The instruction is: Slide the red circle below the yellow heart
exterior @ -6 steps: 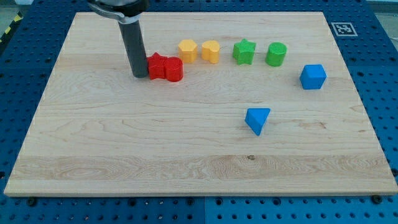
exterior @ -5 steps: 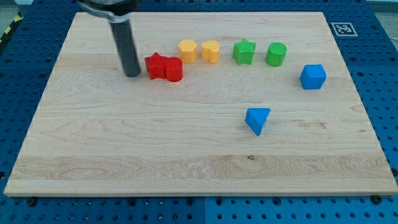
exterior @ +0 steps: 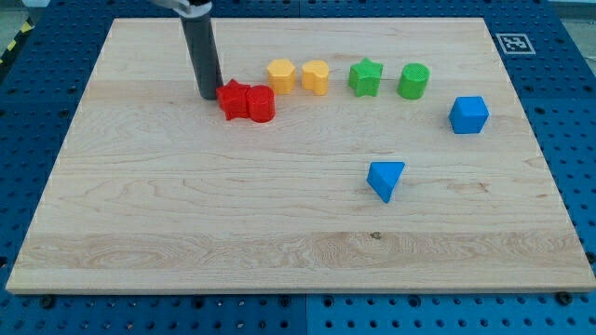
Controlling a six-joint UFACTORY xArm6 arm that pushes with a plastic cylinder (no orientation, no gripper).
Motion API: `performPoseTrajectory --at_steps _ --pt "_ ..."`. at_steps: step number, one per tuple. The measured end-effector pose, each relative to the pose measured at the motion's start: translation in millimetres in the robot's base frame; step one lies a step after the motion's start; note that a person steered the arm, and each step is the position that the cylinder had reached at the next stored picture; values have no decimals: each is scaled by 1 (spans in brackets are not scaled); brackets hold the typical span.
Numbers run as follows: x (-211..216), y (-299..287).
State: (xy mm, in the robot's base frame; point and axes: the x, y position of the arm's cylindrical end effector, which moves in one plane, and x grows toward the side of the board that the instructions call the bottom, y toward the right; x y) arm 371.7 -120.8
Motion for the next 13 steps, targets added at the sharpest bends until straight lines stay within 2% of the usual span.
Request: performPoseTrajectory --at_steps 1,2,3,5,7,8,13 --pt "46 8" --pt "61 22" --pt "60 0" --pt "11 -11" --pt "11 57" --pt "18 73" --pt "23 79"
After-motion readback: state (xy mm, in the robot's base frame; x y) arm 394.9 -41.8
